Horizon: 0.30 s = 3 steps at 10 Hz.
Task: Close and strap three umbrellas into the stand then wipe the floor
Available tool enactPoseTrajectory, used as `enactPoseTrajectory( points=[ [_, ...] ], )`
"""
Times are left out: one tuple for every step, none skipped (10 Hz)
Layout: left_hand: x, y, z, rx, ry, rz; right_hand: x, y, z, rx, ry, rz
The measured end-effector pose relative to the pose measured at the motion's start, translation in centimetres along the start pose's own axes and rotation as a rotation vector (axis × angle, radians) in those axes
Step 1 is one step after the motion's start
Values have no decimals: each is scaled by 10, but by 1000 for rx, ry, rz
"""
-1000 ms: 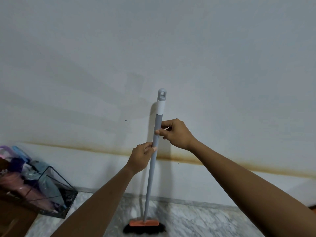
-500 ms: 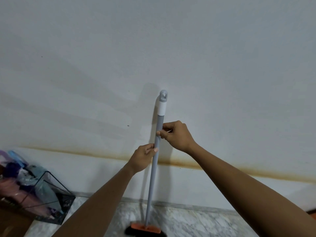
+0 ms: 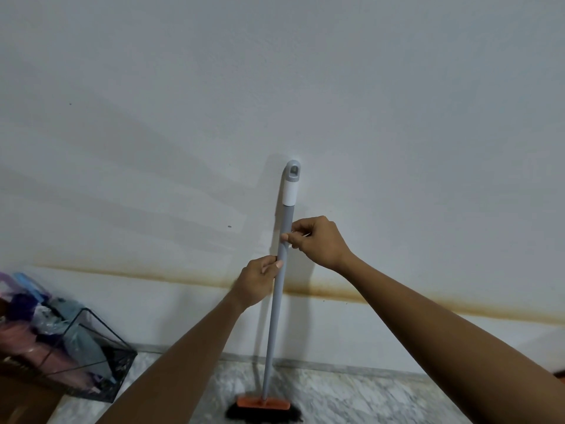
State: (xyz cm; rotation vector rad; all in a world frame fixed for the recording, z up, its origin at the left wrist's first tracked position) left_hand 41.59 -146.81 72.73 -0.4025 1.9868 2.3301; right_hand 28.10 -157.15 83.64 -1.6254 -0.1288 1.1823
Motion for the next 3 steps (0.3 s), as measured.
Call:
enactPoseTrajectory(
  points=[
    [1,3,6,12,24,-2,0,1,2,25,1,-29],
    [3,10,19,4,117,-19,0,1,12,51,24,-39],
    [7,18,32,-17,181,-2,0,-1,27,84,123,13]
  ],
)
Point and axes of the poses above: each hand's wrist, its own z-axis away from the middle knuckle, its own x-axis out of the palm, y = z × x, the point moved 1 cm from there along -z, towards the middle knuckle, and after that the axes turned 9 degrees about -y, right-handed, at the moved point
